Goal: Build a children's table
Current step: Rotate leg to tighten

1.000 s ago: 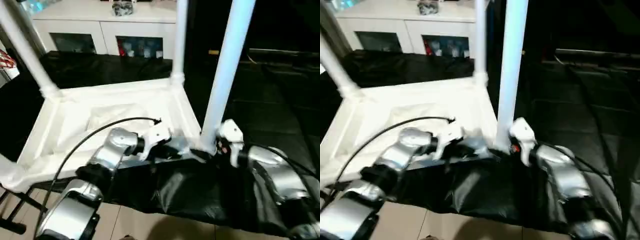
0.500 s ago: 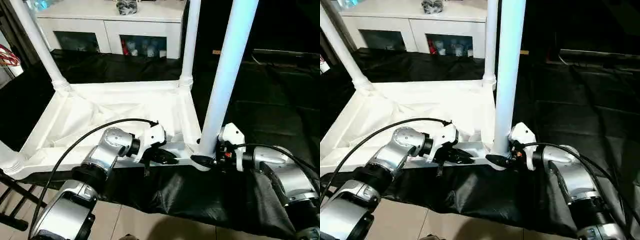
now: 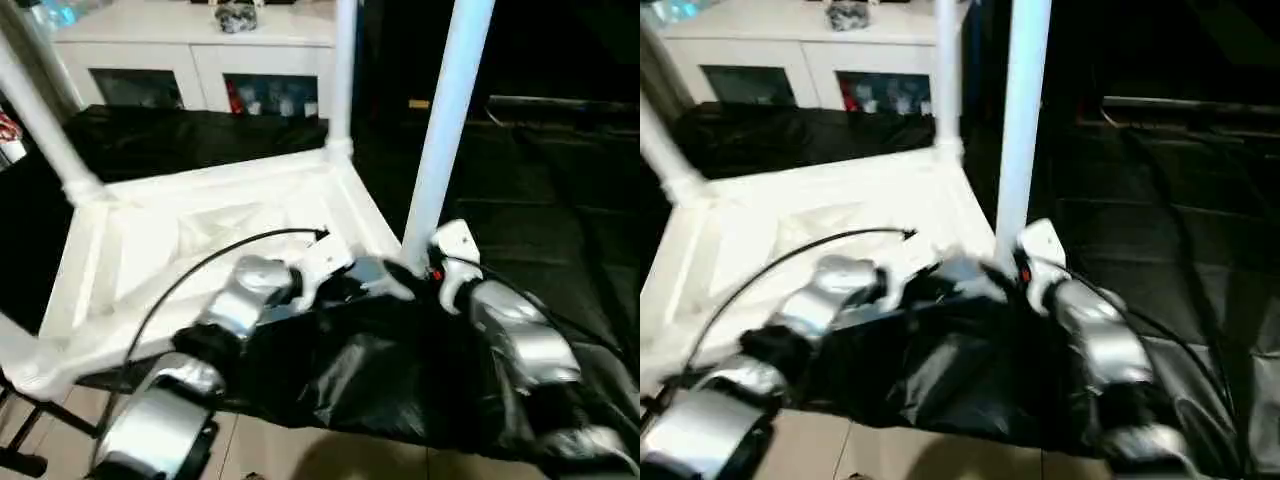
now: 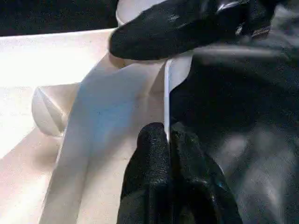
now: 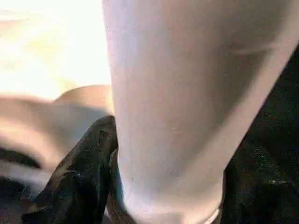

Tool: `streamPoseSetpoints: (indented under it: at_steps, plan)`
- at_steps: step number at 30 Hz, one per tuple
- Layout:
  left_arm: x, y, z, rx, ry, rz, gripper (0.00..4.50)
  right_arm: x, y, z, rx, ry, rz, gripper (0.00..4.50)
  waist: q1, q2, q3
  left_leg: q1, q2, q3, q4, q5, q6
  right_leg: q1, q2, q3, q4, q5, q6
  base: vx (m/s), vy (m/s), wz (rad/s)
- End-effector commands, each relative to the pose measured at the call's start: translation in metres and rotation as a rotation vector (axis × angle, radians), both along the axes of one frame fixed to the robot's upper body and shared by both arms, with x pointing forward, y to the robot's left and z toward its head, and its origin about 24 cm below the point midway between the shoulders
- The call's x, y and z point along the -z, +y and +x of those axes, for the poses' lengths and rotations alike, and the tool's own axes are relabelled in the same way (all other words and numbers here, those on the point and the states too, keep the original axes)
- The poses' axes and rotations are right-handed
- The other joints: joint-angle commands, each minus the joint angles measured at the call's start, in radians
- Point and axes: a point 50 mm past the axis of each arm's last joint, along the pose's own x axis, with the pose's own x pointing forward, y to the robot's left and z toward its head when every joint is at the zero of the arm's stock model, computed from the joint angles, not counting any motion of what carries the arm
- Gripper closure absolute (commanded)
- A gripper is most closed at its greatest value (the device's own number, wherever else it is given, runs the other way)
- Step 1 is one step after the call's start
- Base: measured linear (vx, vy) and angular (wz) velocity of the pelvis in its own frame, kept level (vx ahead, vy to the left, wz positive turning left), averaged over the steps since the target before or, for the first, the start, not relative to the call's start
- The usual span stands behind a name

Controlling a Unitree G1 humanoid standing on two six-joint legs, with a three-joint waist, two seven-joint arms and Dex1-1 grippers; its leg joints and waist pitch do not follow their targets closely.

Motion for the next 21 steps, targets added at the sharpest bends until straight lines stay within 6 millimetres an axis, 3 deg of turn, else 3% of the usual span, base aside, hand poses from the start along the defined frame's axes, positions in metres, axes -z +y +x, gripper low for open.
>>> streamPoseSetpoints:
  at_steps: [1, 4, 5, 11, 17, 18, 21]
  plan:
    - [-0.023, -0.037, -0.004, 0.095, -0.069, -0.1, 4.5, 0.011, 0.027, -0.002, -0.042, 0.032, -0.03, 1.78, 0.0, -0.014, -0.07, 0.002, 0.023, -0.01, -0.063, -0.195, 0.042, 0.057, -0.051, 0.035, -0.079, -0.181, -0.221, 0.0, 0.0, 0.0]
    - [-0.021, -0.036, -0.005, 0.108, -0.068, -0.097, 4.5, 0.007, 0.032, 0.0, -0.08, 0.012, 0.038, 1.78, 0.002, -0.014, -0.072, 0.003, 0.024, -0.007, -0.061, -0.181, 0.069, 0.059, -0.052, 0.036, -0.078, -0.141, -0.231, 0.0, 0.0, 0.0]
    - [-0.02, -0.035, -0.005, 0.111, -0.068, -0.094, 4.5, 0.006, 0.033, 0.0, -0.096, 0.017, 0.067, 1.22, 0.001, -0.014, -0.072, 0.003, 0.024, -0.007, -0.06, -0.184, 0.074, 0.059, -0.052, 0.036, -0.078, -0.138, -0.234, 0.0, 0.0, 0.0]
    - [-0.02, -0.027, -0.007, 0.153, -0.065, -0.1, 4.5, 0.001, 0.029, -0.002, -0.168, 0.012, 0.101, 0.73, 0.002, -0.014, -0.071, 0.005, 0.027, -0.007, -0.062, -0.189, 0.087, 0.061, -0.052, 0.035, -0.077, -0.139, -0.246, 0.0, 0.0, 0.0]
    - [-0.017, -0.01, -0.012, 0.24, -0.042, -0.107, 4.5, 0.0, 0.017, -0.02, -0.422, 0.007, 0.047, 0.73, 0.015, -0.017, -0.069, 0.004, 0.031, -0.004, -0.059, -0.185, 0.111, 0.062, -0.053, 0.036, -0.075, -0.125, -0.252, 0.0, 0.0, 0.0]
    - [-0.016, -0.004, -0.013, 0.263, -0.041, -0.1, 4.5, -0.003, 0.011, -0.028, -0.516, 0.016, 0.044, 0.73, 0.015, -0.023, -0.065, 0.003, 0.031, -0.004, -0.061, -0.206, 0.109, 0.062, -0.052, 0.035, -0.081, -0.173, -0.243, 0.0, 0.0, 0.0]
    - [-0.016, 0.002, -0.013, 0.267, -0.041, -0.095, 4.5, -0.005, 0.006, -0.034, -0.578, 0.025, 0.038, 0.73, 0.021, -0.02, -0.065, 0.005, 0.034, -0.005, -0.063, -0.224, 0.103, 0.059, -0.053, 0.036, -0.083, -0.222, -0.23, 0.0, 0.0, 0.0]
